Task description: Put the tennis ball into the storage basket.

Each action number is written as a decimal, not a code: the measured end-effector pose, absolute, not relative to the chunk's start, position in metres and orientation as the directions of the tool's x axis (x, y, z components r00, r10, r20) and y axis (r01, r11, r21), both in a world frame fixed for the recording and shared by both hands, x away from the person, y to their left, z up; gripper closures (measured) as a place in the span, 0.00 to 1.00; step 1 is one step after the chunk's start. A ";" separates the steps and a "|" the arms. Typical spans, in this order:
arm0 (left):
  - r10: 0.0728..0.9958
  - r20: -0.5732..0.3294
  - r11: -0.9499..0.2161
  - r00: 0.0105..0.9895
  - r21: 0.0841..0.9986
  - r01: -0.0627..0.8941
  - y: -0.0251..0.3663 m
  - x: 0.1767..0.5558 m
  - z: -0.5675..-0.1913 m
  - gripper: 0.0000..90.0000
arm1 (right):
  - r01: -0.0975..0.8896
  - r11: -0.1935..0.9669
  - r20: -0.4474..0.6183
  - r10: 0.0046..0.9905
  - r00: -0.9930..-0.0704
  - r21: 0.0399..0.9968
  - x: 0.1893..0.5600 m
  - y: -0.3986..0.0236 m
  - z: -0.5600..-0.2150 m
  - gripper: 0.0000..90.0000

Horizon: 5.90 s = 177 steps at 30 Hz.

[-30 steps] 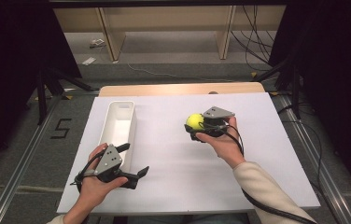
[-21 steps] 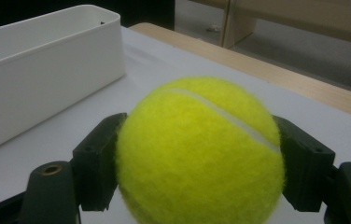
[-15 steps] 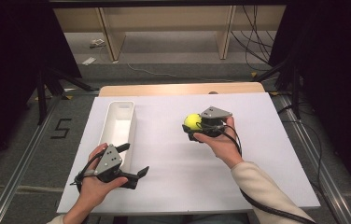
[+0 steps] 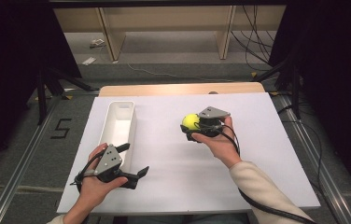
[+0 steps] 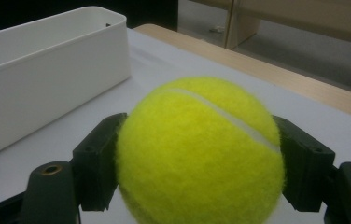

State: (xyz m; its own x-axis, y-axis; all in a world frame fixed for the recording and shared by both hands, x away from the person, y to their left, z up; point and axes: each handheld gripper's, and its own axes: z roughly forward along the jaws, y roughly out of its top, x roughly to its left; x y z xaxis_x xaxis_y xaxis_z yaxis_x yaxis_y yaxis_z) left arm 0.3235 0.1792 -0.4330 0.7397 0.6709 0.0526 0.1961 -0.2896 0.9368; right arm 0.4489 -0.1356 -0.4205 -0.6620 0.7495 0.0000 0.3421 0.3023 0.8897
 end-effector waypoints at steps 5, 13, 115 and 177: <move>0.671 0.052 -0.289 0.739 0.937 0.196 0.179 0.323 -0.433 0.00 | 0.344 0.301 0.003 0.749 -0.663 0.890 0.449 -0.134 -0.420 0.30; 0.671 0.052 -0.289 0.740 0.937 0.196 0.179 0.324 -0.433 0.00 | 0.341 0.302 0.002 0.746 -0.666 0.890 0.449 -0.131 -0.420 0.30; 0.670 0.052 -0.288 0.740 0.937 0.196 0.180 0.323 -0.433 0.00 | 0.333 0.294 0.023 0.717 -0.697 0.896 0.451 -0.103 -0.416 0.30; 0.670 0.047 -0.286 0.741 0.937 0.199 0.180 0.323 -0.433 0.00 | 0.330 0.290 0.037 0.698 -0.715 0.898 0.450 -0.089 -0.415 0.30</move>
State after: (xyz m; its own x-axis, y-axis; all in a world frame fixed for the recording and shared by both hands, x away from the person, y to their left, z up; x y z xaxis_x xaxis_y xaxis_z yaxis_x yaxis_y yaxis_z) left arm 0.3228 0.1800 -0.4329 0.7412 0.6697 0.0471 0.1987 -0.2858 0.9374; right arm 0.4499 -0.0888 -0.4150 -0.7147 0.6985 0.0370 0.3300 0.2900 0.8983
